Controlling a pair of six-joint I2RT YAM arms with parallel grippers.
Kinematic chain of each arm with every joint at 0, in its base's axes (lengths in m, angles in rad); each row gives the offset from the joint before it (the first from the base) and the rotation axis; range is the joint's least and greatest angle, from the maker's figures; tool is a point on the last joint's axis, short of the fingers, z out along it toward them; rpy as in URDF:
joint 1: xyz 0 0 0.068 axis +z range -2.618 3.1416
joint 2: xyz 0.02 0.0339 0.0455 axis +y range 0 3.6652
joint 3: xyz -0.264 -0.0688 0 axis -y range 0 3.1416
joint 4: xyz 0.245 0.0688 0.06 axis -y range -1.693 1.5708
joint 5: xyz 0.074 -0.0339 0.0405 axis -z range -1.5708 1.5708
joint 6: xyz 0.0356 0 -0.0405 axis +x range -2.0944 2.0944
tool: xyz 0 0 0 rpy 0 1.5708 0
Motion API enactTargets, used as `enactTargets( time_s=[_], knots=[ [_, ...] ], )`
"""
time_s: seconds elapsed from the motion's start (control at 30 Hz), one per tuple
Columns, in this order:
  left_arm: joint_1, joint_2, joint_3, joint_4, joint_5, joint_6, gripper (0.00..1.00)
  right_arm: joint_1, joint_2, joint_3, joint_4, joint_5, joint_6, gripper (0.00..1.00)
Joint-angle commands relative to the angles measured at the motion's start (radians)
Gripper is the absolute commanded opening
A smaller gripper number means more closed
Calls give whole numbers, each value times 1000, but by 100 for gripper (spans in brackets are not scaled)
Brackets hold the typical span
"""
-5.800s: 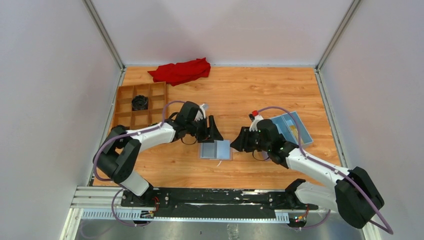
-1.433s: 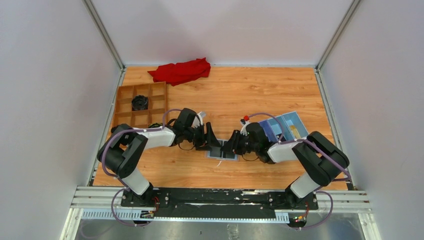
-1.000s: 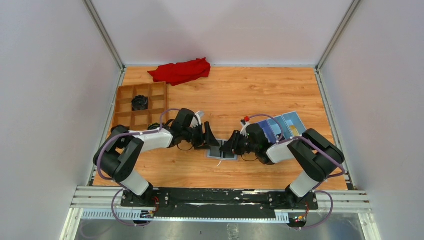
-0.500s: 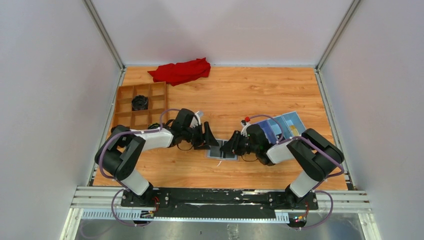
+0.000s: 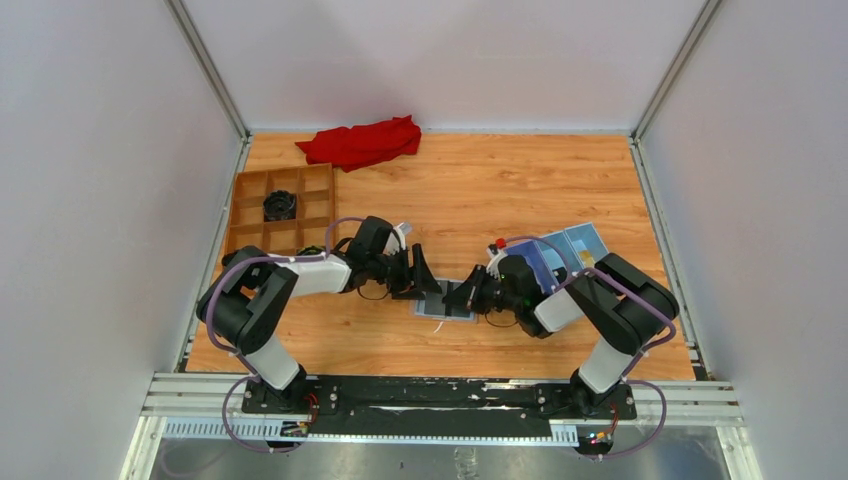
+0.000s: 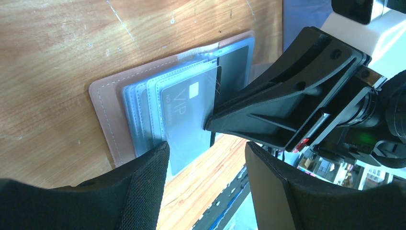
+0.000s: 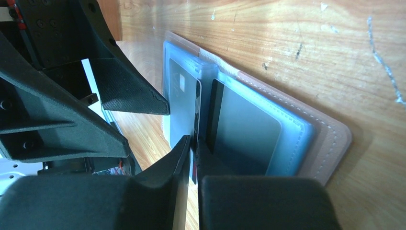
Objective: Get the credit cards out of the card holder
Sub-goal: Remove the credit card from the card holder.
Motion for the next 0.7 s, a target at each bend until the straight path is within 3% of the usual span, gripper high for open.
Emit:
enactTargets(
  time_s=[0.0,0.1,0.23,0.3,0.5,0.67],
  knots=[
    [-11,34,-4,-25,-35,20,65,-6,15,-35,67,-23,28,8],
    [-12,39,-7,-25,-45,15,65,-10,-8,-48,66,-22,27,7],
    [-12,51,-8,-25,-45,14,65,-18,-46,-64,46,-15,24,21],
    [-11,52,-6,-25,-44,14,65,-23,-57,-67,42,-15,25,23],
    [-11,54,-5,-25,-43,14,65,-28,-46,-65,72,-29,47,22],
    [-12,56,-6,-25,-45,16,65,-35,-18,-92,165,-26,87,10]
  ],
)
